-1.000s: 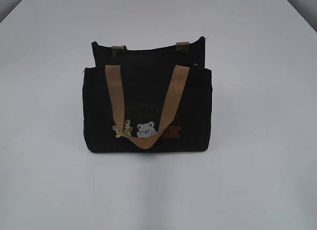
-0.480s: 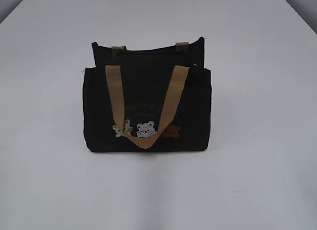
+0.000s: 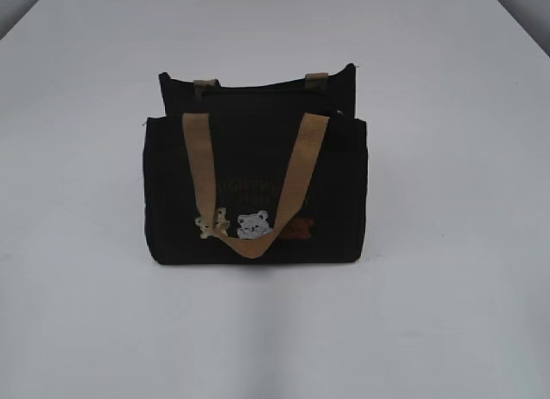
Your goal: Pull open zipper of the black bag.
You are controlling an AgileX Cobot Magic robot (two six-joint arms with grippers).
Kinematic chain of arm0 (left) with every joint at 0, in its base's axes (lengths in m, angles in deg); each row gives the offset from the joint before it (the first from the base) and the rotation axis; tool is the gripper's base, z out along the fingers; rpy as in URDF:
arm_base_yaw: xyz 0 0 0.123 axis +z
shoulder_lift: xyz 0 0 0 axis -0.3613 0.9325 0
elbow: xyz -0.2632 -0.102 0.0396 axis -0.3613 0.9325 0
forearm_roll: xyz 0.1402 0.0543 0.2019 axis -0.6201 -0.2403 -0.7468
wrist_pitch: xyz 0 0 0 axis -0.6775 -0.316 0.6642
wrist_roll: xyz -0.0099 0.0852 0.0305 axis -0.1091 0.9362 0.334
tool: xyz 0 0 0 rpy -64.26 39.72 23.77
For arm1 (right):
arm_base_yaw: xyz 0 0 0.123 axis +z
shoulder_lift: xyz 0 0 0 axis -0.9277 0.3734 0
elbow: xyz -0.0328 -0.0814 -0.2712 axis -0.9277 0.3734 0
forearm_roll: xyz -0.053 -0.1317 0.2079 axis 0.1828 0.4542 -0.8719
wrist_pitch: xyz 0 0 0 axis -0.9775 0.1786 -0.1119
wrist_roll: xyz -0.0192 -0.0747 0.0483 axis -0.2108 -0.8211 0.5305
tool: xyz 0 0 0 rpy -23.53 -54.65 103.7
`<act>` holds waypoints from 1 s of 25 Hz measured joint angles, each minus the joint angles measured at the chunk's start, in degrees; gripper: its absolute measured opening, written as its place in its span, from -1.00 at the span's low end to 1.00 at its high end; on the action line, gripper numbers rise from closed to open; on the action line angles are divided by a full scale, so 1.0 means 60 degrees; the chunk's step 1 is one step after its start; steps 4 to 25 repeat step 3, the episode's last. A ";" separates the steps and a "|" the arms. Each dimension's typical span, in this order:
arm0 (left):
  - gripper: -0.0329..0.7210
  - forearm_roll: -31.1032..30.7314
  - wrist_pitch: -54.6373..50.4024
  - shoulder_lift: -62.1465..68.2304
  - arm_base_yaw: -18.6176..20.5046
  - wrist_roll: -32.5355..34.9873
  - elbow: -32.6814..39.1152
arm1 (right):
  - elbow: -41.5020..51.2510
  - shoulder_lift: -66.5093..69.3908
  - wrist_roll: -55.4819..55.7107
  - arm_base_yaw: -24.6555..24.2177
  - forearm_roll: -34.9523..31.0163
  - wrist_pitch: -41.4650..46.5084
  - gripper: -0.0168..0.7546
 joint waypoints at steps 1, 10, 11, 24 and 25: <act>-0.28 0.0000 0.0000 0.0000 0.0000 0.0000 0.0000 | 0.0000 0.0000 0.0000 0.0000 0.0000 0.0000 0.16; -0.28 0.0000 0.0000 0.0000 0.0000 0.0000 0.0000 | 0.0000 0.0000 0.0000 0.0000 0.0000 0.0000 0.16; -0.28 0.0000 0.0000 0.0000 0.0000 0.0000 0.0000 | 0.0000 0.0000 0.0000 0.0000 0.0000 0.0000 0.16; -0.28 0.0000 0.0000 0.0000 0.0000 0.0000 0.0000 | 0.0000 0.0000 0.0000 0.0000 0.0000 0.0000 0.16; -0.28 0.0000 0.0000 0.0000 0.0000 0.0000 0.0000 | 0.0000 0.0000 0.0000 0.0000 0.0000 0.0000 0.16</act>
